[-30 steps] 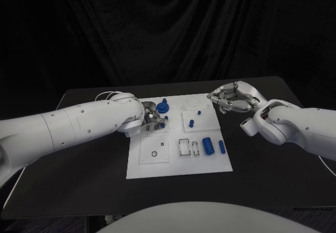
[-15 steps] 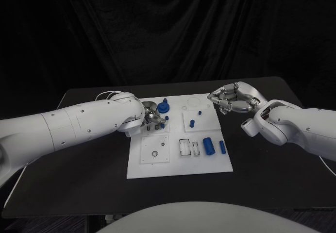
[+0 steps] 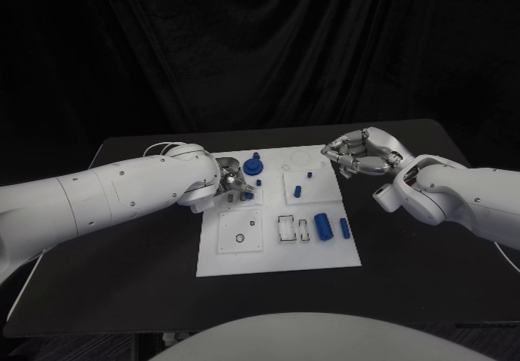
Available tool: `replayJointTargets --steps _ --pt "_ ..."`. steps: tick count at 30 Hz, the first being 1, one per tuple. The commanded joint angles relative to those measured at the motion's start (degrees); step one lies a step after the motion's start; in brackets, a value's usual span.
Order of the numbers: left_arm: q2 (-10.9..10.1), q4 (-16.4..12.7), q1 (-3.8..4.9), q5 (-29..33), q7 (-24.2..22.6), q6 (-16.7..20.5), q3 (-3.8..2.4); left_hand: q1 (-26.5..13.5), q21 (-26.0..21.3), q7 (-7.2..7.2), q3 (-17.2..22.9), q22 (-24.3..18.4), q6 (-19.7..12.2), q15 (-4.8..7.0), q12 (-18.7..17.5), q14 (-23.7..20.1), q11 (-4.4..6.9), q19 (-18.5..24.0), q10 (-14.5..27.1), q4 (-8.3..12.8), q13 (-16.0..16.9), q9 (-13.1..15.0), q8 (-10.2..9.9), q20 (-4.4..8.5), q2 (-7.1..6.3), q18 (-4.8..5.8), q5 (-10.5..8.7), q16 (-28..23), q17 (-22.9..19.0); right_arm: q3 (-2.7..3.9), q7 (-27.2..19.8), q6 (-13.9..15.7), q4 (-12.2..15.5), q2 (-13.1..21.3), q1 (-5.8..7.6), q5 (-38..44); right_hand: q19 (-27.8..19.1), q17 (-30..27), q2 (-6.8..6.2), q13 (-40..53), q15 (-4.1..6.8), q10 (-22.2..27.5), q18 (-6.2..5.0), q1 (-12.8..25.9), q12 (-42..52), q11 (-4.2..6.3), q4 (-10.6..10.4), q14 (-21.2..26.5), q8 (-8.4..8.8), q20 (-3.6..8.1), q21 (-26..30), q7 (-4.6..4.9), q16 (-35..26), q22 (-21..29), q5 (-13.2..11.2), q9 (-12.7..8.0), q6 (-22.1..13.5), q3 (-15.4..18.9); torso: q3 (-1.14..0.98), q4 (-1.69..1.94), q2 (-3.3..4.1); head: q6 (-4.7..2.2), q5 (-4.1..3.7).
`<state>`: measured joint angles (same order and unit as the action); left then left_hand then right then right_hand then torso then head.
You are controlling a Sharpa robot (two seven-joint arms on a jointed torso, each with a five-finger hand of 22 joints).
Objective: Assemble the parts on the task board
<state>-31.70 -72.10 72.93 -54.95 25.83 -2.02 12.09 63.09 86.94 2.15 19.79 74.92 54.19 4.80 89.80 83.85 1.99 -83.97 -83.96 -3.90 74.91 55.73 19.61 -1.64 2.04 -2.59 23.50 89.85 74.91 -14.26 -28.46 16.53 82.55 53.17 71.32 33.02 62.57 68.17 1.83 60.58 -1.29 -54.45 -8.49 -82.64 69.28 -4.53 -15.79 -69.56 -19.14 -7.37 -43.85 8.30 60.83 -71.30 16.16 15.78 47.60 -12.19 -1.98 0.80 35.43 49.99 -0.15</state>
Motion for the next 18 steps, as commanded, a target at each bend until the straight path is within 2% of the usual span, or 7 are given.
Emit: replayJointTargets --steps 1,8,18 --pt "-0.2 -0.3 -0.17 -0.1 -0.4 0.4 0.0 -0.7 -0.4 -0.11 2.5 5.6 0.4 0.17 0.2 6.2 0.1 -0.5 -6.0 1.8 15.1 0.5 -0.4 0.11 -0.29 0.47 0.52 0.2 15.1 0.04 1.2 -0.8 0.1 0.1 -0.15 -0.1 0.1 0.0 -0.07 -0.1 0.14 0.1 -0.88 -0.4 0.2 0.12 -0.1 -0.1 -0.19 -0.05 0.2 0.07 -0.1 0.1 0.4 -0.1 -0.3 -0.4 0.0 -0.08 -0.02 0.01 0.16" --pt "-1.2 -0.9 -0.17 -0.1 -0.5 0.9 0.0 -2.3 -0.4 -0.08 5.6 5.6 0.9 0.16 0.2 6.2 0.08 -0.5 -6.0 3.3 15.1 1.7 -1.0 0.1 -1.02 0.46 2.86 0.2 15.1 0.04 1.4 -1.0 0.0 0.0 -0.18 -0.1 0.0 -0.1 -0.07 -0.2 0.14 0.2 -0.9 -0.4 0.1 0.11 -0.1 -0.1 -0.22 -0.05 0.3 0.08 -0.2 0.1 0.4 -0.1 -0.3 -0.5 -0.01 -0.08 0.01 0.01 0.37" --pt "-2.4 -1.7 -0.17 -0.1 -0.4 1.9 0.0 -2.8 -0.5 -0.12 6.8 5.7 1.3 0.19 0.2 6.2 0.13 -0.5 -6.0 3.8 15.1 2.1 -1.1 0.12 -1.2 0.46 3.35 0.2 15.1 0.04 1.7 -1.4 -0.2 0.1 -0.23 -0.1 -0.1 -0.2 -0.06 -0.3 0.13 0.3 -0.93 -0.4 0.1 0.1 -0.1 0.0 -0.25 -0.05 0.5 0.09 -0.3 0.2 0.4 -0.1 -0.3 -0.5 -0.03 -0.11 -0.02 0.01 0.75"
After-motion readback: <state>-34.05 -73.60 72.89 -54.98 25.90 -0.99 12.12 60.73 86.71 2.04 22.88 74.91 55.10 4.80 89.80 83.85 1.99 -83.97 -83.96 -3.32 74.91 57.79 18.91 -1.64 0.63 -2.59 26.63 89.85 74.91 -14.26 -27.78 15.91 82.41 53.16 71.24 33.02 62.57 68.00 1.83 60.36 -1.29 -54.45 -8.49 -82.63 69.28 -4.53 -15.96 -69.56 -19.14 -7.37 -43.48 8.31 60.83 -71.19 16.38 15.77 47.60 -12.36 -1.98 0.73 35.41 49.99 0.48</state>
